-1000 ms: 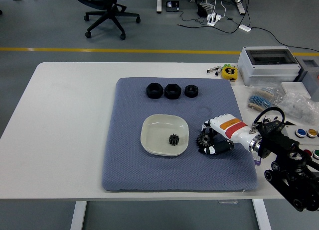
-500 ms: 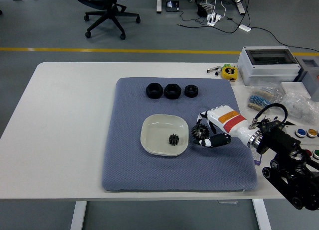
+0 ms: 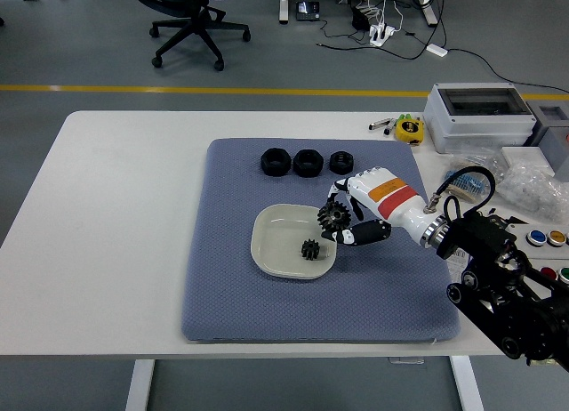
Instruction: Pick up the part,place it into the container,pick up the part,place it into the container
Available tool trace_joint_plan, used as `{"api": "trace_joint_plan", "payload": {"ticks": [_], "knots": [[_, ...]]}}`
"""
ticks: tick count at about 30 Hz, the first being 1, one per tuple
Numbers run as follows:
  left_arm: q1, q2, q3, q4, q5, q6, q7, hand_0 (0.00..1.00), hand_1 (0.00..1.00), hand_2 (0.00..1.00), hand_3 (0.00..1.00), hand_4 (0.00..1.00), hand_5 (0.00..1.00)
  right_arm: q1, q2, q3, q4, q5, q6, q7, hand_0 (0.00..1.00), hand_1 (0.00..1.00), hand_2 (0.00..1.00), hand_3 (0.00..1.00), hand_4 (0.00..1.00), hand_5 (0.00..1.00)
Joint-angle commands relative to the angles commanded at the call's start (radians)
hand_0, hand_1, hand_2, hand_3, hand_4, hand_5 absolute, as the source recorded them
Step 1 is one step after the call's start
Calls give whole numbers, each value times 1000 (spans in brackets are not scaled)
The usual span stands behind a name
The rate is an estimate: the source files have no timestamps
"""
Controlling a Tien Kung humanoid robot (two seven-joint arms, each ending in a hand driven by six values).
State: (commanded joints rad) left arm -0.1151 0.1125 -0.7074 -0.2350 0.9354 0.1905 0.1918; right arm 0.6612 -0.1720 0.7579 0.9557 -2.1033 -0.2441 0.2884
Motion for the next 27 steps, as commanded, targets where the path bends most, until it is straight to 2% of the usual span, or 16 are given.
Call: {"api": "trace_joint_plan", "payload": {"ticks": [10, 11, 16, 17, 22, 23, 27], "knots": [[-5, 3, 3, -1, -8, 2, 0, 689, 680, 696, 569, 644, 603, 93, 66, -67, -57, -13, 32, -67, 2, 53, 190, 271, 854, 410], [-5, 3, 3, -1, -8, 2, 0, 689, 679, 696, 569, 644, 603, 101, 71, -73, -62, -16, 34, -72, 35, 113, 256, 376, 883, 374], [-6, 4, 1, -2, -5, 2, 2, 689, 679, 696, 569, 644, 603, 136, 96, -100, -91, -32, 58, -91, 35, 113, 256, 376, 883, 374], [-7, 5, 2, -2, -5, 2, 2, 689, 679, 696, 570, 644, 603, 140, 100, -104, -93, -34, 61, -93, 58, 158, 319, 442, 888, 366], [-7, 5, 0, -2, -3, 2, 3, 689, 679, 696, 570, 644, 603, 153, 121, -125, -105, -42, 80, -98, 58, 158, 319, 442, 888, 366], [-7, 5, 1, -2, -3, 2, 3, 689, 678, 694, 569, 643, 603, 153, 125, -127, -108, -43, 84, -98, 72, 185, 360, 460, 880, 385], [-7, 5, -2, -2, 2, 1, 4, 689, 678, 694, 569, 643, 603, 157, 148, -123, -126, -40, 96, -96, 72, 185, 360, 460, 880, 385]]}}
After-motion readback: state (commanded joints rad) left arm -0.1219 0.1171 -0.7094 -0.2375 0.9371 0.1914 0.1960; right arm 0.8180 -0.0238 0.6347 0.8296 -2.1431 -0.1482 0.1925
